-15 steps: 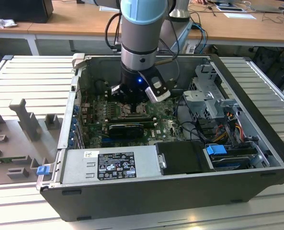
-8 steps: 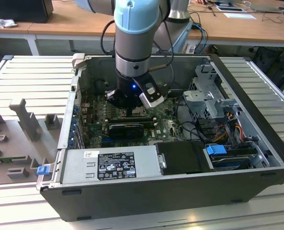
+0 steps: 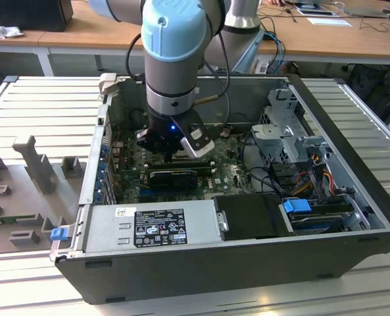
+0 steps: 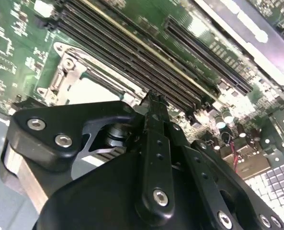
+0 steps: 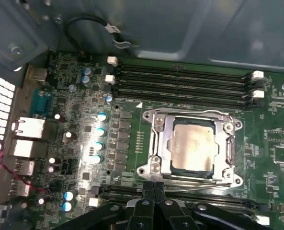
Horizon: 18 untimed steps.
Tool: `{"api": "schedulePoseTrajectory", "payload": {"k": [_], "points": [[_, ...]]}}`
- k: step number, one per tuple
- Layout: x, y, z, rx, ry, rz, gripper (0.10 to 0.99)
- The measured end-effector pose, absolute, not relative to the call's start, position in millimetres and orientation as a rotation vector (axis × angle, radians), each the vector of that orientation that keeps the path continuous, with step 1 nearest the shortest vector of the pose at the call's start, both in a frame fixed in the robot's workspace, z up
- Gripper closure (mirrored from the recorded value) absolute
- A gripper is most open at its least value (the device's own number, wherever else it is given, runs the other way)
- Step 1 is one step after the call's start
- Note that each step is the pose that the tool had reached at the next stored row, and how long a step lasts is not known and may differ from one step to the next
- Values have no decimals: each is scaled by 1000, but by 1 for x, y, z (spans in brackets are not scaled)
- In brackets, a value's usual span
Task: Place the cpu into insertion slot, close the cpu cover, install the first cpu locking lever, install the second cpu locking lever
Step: 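Install the second cpu locking lever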
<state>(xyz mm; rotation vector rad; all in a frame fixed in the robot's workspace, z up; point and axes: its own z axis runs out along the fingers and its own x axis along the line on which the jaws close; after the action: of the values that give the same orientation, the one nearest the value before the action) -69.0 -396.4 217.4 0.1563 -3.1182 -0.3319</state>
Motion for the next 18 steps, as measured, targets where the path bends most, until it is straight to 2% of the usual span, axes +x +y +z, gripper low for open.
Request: {"api": "schedulePoseTrajectory", "payload": {"k": [6,18], "points": [[-72,-396,206,156,-3117,-353,980],[-75,-397,194,157,-3106,-459,980]]}}
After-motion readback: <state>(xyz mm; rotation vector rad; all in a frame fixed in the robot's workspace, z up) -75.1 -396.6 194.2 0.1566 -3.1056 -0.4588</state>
